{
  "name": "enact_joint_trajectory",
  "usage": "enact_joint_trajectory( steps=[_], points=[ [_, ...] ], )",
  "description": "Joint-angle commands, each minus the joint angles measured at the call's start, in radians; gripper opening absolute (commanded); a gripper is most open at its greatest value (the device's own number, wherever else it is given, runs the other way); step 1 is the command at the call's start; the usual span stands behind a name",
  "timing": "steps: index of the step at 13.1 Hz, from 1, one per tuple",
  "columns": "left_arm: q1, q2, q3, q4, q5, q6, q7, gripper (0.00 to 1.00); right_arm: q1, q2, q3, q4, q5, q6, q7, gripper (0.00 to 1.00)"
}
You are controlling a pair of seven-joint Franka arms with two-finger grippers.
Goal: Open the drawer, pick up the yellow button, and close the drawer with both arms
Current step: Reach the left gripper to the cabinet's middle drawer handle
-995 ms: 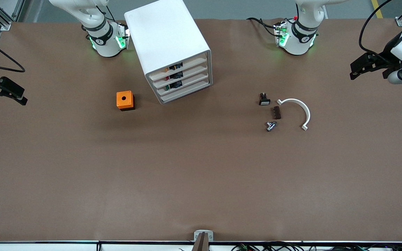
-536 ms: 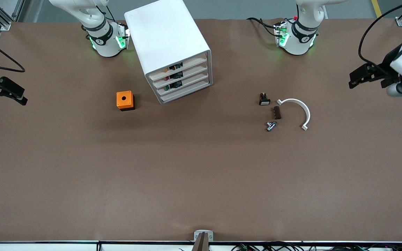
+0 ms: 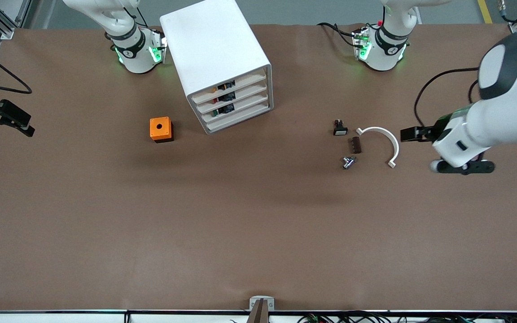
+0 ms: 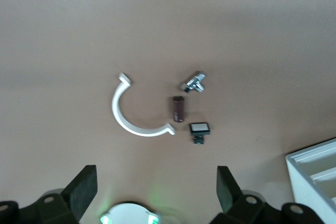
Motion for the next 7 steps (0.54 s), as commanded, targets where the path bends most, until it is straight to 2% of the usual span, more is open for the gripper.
enact_joint_trajectory(
  steps=[1, 7],
  points=[
    [-0.038, 0.11, 0.0, 0.039, -0.055, -0.007, -0.06, 1.0, -0.005, -0.011, 0.002, -0.009, 0.004, 0.021, -0.004, 1.0],
    [-0.146, 0.247, -0.001, 0.056, -0.142, 0.044, -0.474, 1.0, -0.003, -0.017, 0.001, -0.023, 0.013, 0.017, -0.006, 1.0]
  ],
)
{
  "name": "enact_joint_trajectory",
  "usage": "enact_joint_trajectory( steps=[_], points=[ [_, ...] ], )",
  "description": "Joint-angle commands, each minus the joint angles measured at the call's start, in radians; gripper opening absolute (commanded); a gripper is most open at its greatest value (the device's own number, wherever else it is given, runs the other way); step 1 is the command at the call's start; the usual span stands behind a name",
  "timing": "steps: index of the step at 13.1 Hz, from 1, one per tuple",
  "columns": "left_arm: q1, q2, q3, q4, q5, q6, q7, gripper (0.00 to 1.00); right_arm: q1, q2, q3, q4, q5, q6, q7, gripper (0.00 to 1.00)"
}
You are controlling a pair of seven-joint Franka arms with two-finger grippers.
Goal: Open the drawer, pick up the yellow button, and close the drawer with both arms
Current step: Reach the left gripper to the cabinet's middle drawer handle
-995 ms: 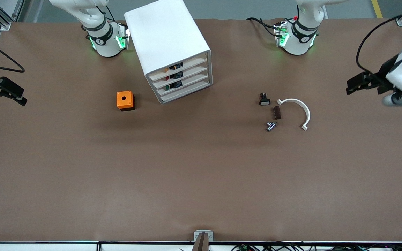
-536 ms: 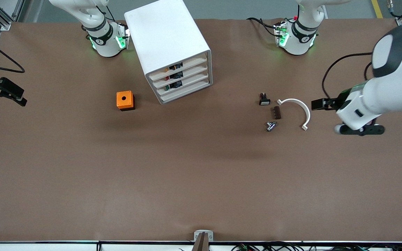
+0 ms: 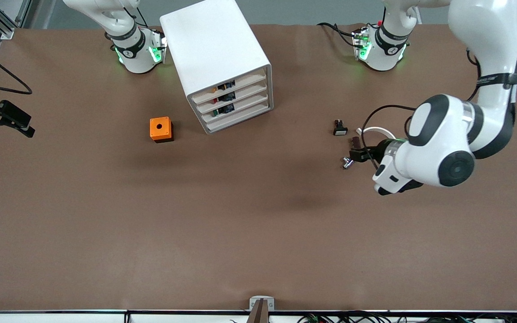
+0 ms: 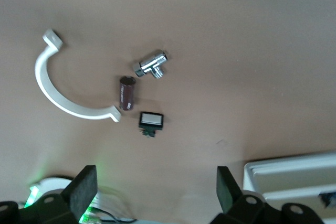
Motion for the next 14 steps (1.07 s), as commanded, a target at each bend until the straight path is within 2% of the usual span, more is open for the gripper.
enact_joint_trajectory(
  steps=[1, 3, 7, 14],
  points=[
    [-0.036, 0.078, 0.001, 0.059, -0.08, 0.01, -0.202, 1.0, 0.001, -0.024, 0.001, -0.03, 0.011, -0.016, -0.003, 1.0],
    [-0.077, 0.141, 0.003, 0.079, -0.143, 0.029, -0.331, 1.0, -0.003, -0.017, 0.002, -0.013, 0.011, 0.003, -0.007, 1.0],
    [-0.129, 0.201, 0.003, 0.098, -0.2, 0.107, -0.656, 1.0, -0.003, -0.023, 0.001, -0.024, 0.01, -0.011, -0.007, 1.0],
    [-0.2, 0.223, 0.003, 0.105, -0.367, 0.115, -1.22, 1.0, -0.041, -0.026, -0.004, -0.022, 0.028, -0.013, -0.007, 1.0]
  ],
)
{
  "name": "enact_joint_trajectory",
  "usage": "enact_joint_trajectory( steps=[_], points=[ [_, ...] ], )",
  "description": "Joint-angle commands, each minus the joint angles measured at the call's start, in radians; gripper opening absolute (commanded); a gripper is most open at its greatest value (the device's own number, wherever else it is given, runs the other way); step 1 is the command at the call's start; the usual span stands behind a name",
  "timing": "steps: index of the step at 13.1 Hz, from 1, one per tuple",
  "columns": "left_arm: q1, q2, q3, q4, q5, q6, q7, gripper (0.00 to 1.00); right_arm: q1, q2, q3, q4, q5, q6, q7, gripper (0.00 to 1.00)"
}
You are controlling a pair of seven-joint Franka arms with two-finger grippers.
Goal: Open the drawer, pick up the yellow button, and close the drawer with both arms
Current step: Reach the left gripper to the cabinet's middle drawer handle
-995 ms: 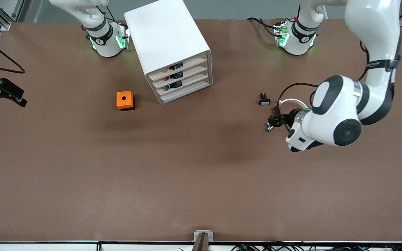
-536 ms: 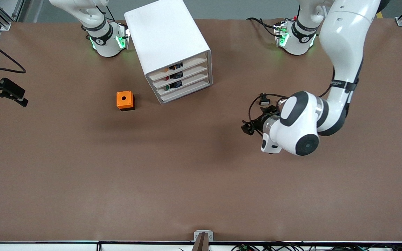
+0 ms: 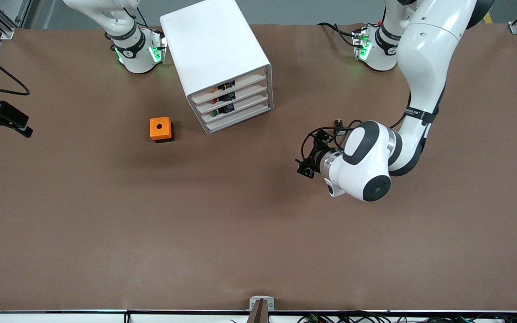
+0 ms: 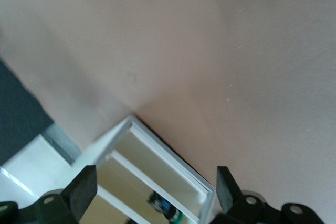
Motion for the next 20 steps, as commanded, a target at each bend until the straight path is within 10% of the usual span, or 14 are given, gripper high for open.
enact_joint_trajectory(
  steps=[1, 10, 20],
  points=[
    [-0.047, 0.014, 0.004, 0.022, -0.048, -0.004, -0.225, 1.0, -0.012, -0.024, 0.006, -0.008, 0.019, -0.007, -0.007, 1.0],
    [-0.145, 0.028, 0.002, 0.013, -0.301, -0.123, -0.77, 0.95, 0.02, -0.012, 0.012, 0.002, 0.019, -0.024, 0.008, 1.0],
    [-0.232, 0.104, 0.003, 0.011, -0.441, -0.188, -0.864, 0.74, 0.023, -0.012, 0.01, 0.001, 0.019, -0.021, -0.007, 1.0]
  ],
)
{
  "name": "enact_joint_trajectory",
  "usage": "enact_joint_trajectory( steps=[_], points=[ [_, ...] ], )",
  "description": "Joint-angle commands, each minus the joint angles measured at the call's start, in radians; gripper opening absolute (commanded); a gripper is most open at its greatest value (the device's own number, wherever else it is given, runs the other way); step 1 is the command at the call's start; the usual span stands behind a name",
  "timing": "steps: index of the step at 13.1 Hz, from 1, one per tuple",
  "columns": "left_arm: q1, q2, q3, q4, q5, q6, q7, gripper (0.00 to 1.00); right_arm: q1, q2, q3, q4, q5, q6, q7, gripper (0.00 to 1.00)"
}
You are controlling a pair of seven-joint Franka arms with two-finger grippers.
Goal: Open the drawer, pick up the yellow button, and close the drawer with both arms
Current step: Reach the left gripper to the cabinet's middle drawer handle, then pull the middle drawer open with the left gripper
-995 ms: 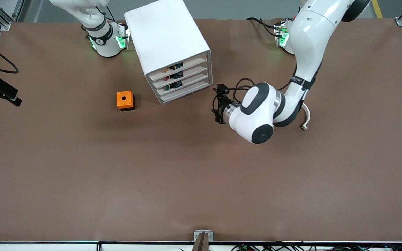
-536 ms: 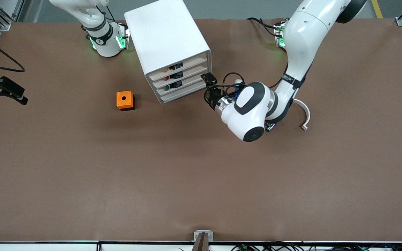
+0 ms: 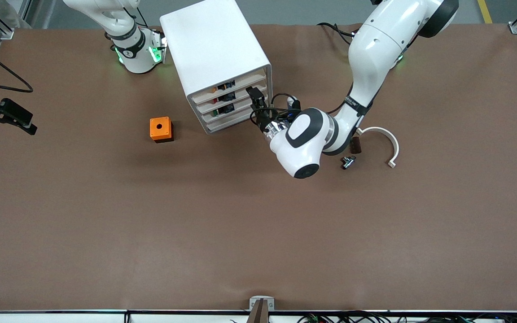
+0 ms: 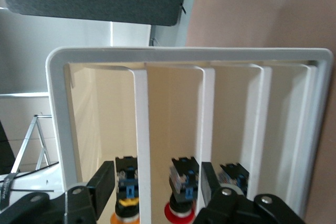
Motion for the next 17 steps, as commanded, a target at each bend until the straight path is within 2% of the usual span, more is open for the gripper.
enact_joint_trajectory(
  steps=[1, 4, 6, 9, 11, 14, 15, 17],
  points=[
    [-0.018, 0.017, 0.005, 0.011, -0.022, -0.031, -0.023, 0.73, 0.006, -0.008, -0.003, 0.0, 0.013, -0.003, -0.007, 1.0],
    [-0.043, 0.02, 0.005, 0.009, -0.025, -0.036, -0.028, 0.63, 0.007, -0.008, -0.003, 0.0, 0.013, -0.005, -0.007, 1.0],
    [-0.047, 0.021, 0.005, 0.009, -0.044, -0.037, -0.029, 0.62, 0.006, -0.008, -0.003, 0.0, 0.013, -0.003, -0.007, 1.0],
    [-0.063, 0.027, 0.005, 0.009, -0.051, -0.036, -0.028, 0.5, 0.01, -0.006, -0.003, 0.0, 0.013, -0.003, -0.007, 1.0],
    [-0.063, 0.032, 0.005, 0.009, -0.053, -0.036, -0.026, 0.36, 0.009, -0.006, -0.002, 0.0, 0.013, -0.003, -0.007, 1.0],
    [-0.073, 0.03, 0.005, 0.014, -0.058, -0.037, -0.025, 0.05, 0.009, -0.006, -0.002, 0.0, 0.013, -0.003, -0.007, 1.0],
    [-0.058, 0.03, 0.005, 0.014, -0.056, -0.039, -0.025, 0.01, 0.009, -0.006, -0.002, 0.0, 0.013, -0.003, -0.007, 1.0],
    [-0.003, 0.024, 0.011, 0.015, -0.045, -0.045, -0.022, 0.01, 0.007, -0.006, -0.002, 0.0, 0.013, -0.003, -0.007, 1.0]
  ],
)
